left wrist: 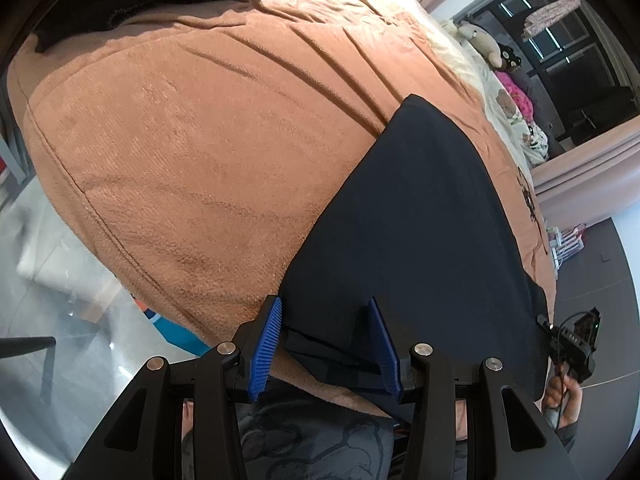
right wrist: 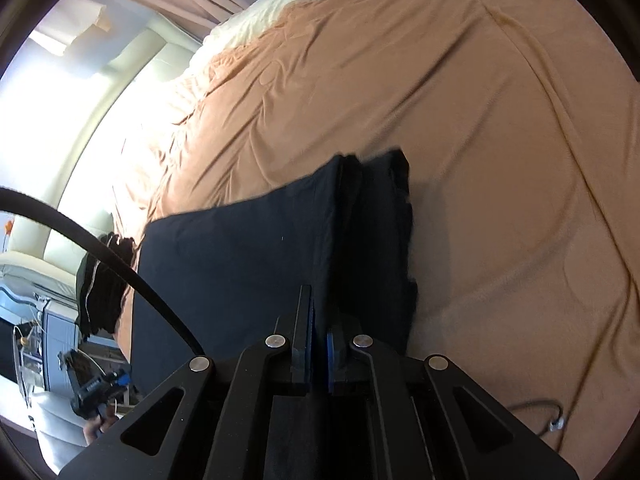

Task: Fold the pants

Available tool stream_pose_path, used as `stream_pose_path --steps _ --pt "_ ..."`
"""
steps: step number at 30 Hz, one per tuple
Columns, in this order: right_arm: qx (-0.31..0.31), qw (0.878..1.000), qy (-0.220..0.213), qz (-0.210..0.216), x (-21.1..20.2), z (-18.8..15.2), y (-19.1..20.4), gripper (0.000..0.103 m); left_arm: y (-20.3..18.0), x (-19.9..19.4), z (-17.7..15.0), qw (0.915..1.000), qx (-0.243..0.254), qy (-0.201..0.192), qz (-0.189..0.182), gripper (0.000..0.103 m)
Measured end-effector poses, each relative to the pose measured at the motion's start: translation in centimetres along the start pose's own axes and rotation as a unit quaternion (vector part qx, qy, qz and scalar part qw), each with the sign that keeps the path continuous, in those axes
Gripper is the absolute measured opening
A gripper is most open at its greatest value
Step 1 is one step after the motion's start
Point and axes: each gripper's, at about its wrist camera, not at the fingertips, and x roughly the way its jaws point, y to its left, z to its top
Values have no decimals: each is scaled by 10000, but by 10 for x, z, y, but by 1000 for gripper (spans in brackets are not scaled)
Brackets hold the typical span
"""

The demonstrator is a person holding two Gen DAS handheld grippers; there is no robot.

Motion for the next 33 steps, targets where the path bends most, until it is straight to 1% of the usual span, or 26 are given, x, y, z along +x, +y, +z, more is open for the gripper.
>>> stream_pose_path --steps 2,3,4,6,7,14,15,16,17,18,20,22,25,27,30,33 --pt "-20 10000 11 -38 2 7 -3 8 -1 1 0 10000 11 13 42 40" --pt "-10 10000 17 -38 4 9 -5 17 -1 1 0 10000 0 23 59 39" --pt "-4 10000 18 -2 5 12 -6 28 -1 2 1 10000 -12 24 54 39" --pt "-14 10000 -20 66 4 15 -10 40 -1 2 0 10000 -28 26 45 39" --pt "-27 9999 -60 118 5 17 -9 42 -2 2 -1 10000 -17 27 58 39" --pt "-138 9999 -84 54 24 36 -3 42 -7 3 0 9999 26 20 139 39" --pt "-173 9998 -58 20 27 39 -1 39 -7 3 0 9999 29 20 145 39" --pt "-288 9995 -43 -99 31 41 2 18 -8 2 1 9999 33 21 153 39" --pt "-372 9990 -44 -241 31 41 4 5 -9 2 1 9999 32 19 149 39" --pt "-439 9980 -98 -441 30 43 7 0 -9 1 1 9999 29 16 148 39" --pt "-421 9972 -283 -542 24 43 8 0 -10 -2 2 9999 38 -23 126 39" --pt "-508 9954 -488 -653 14 40 11 0 -9 -7 2 9999 32 -103 -26 39" --pt "-500 9930 -675 -835 2 34 10 0 -6 -12 5 9997 15 -220 -121 39" --pt "-454 9924 -690 -908 -1 29 9 0 -3 -9 7 9997 -78 -182 -155 39" --pt "-458 9921 -589 -1008 5 21 8 0 4 1 8 9994 -223 -71 -239 39" --pt "-328 9925 -547 -1041 8 19 8 0 7 8 7 9984 -354 44 -449 39"
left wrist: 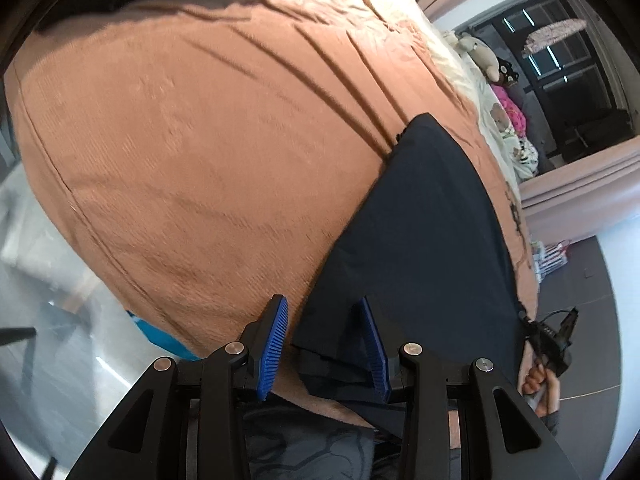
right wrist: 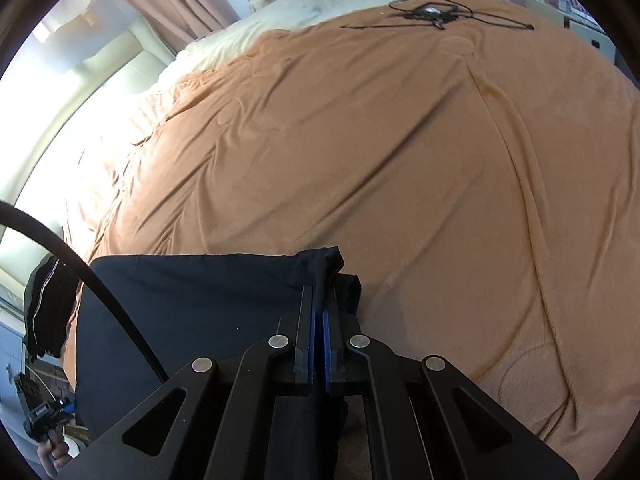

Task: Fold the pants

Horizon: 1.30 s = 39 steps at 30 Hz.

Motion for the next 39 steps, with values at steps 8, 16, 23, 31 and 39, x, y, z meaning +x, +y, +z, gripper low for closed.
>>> stream_pose_path --steps 8,16,23,31,39 --pt "61 9999 -98 -61 -10 -4 -3 0 2 5 -7 9996 -137 44 -252 23" --pt "35 9999 -98 -84 -26 -11 -2 1 -5 4 -7 9996 84 -3 -267 5" --pt "-131 9994 -205 -250 -69 -40 6 16 -8 2 -9 9995 145 -37 -294 5" --pt "-587 9979 -263 -120 -100 -80 43 16 -13 -6 -8 9987 184 -117 -453 5" --pt "-1048 9945 -34 4 -84 -109 93 16 -14 -11 -8 9981 167 -131 -577 5"
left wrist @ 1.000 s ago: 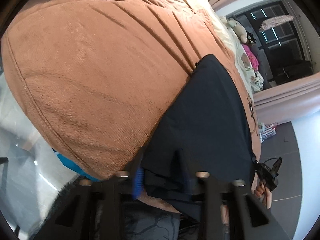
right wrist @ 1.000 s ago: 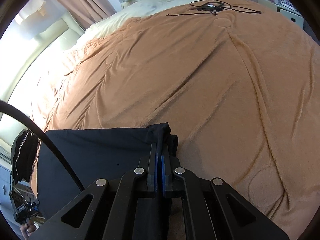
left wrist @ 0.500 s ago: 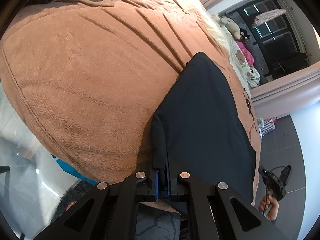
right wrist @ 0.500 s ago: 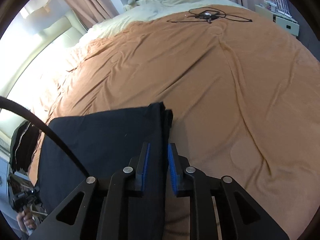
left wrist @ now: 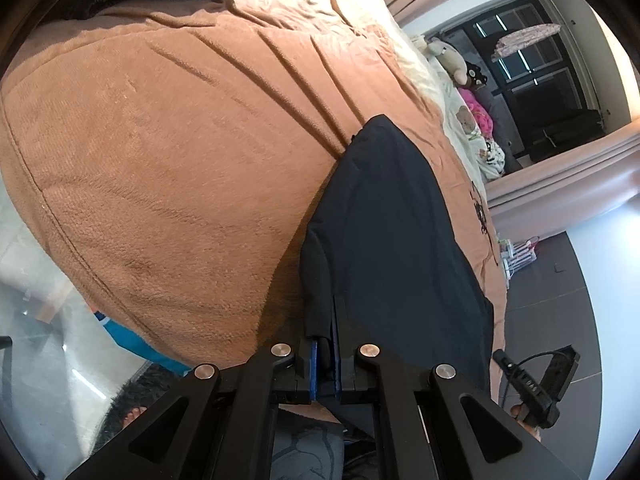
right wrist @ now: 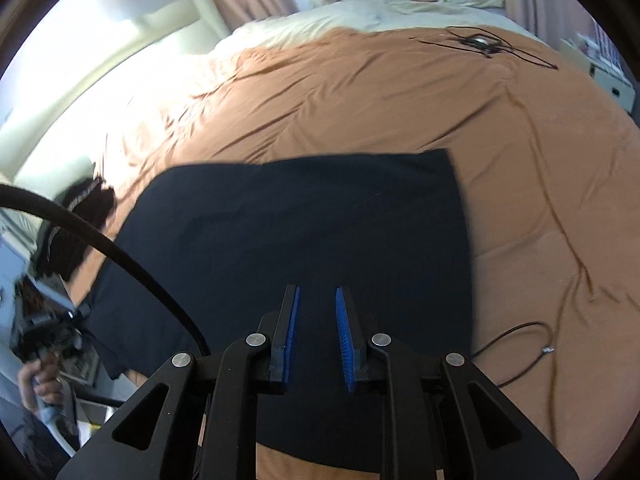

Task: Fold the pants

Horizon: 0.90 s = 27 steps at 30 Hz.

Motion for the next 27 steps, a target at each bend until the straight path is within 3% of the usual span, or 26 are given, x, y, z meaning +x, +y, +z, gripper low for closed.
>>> stream_pose_path --steps 10,18,20,21,23,24,27 --pt "-367 9975 399 446 55 -10 75 16 2 -1 1 9999 -55 51 -96 5" --pt "-324 9957 826 273 94 -20 78 15 5 5 1 9998 -86 176 -80 5" --pt "-279 9960 800 278 97 -22 73 9 8 8 0 9997 -146 209 -55 6" --pt "-267 9962 796 238 97 -22 71 3 10 10 0 9995 -200 224 -70 9" --pt "-174 9963 817 216 98 -20 65 1 16 12 0 9991 -323 232 -126 32" --pt "-146 9962 823 228 100 -19 63 0 18 13 0 9990 -376 196 -154 37" --pt "-185 9964 800 204 99 -20 60 0 21 16 0 9989 -414 121 -201 39"
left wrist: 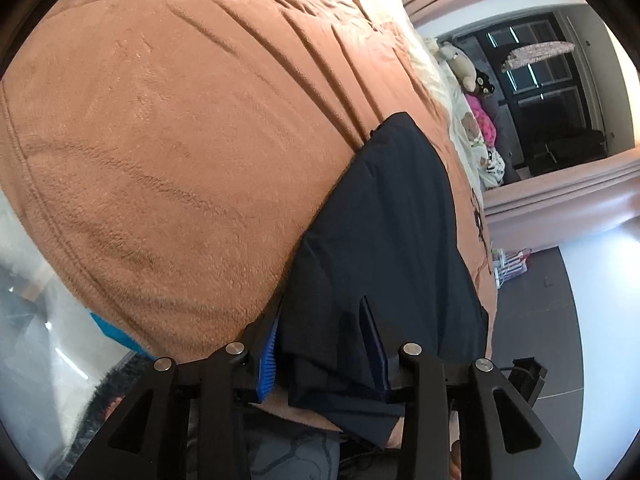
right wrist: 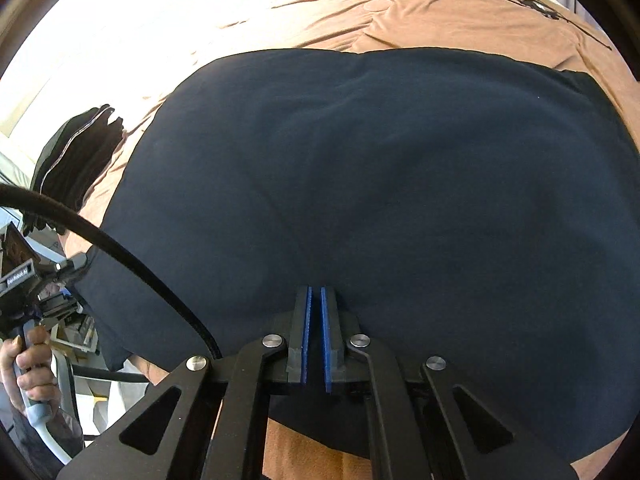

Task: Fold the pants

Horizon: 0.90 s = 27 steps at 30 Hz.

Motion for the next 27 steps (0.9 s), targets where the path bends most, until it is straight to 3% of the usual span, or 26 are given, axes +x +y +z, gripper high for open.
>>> stream_pose_path --steps 6,8,9,16,27 --pt "83 10000 28 17 -1 -1 -2 0 -2 4 0 10000 29 -51 70 36" --pt "146 9999 65 3 -3 1 -1 0 -2 6 -2 10000 31 0 29 13" --pt "149 9999 63 -21 -5 0 2 0 -1 6 -3 10000 5 9 -7 11" --pt "-36 9995 -325 -5 -22 4 26 0 -2 1 -6 9999 12 -73 -99 8" --pt "-110 9998 163 100 -6 -39 33 0 -11 -4 -6 9998 90 -138 -122 7"
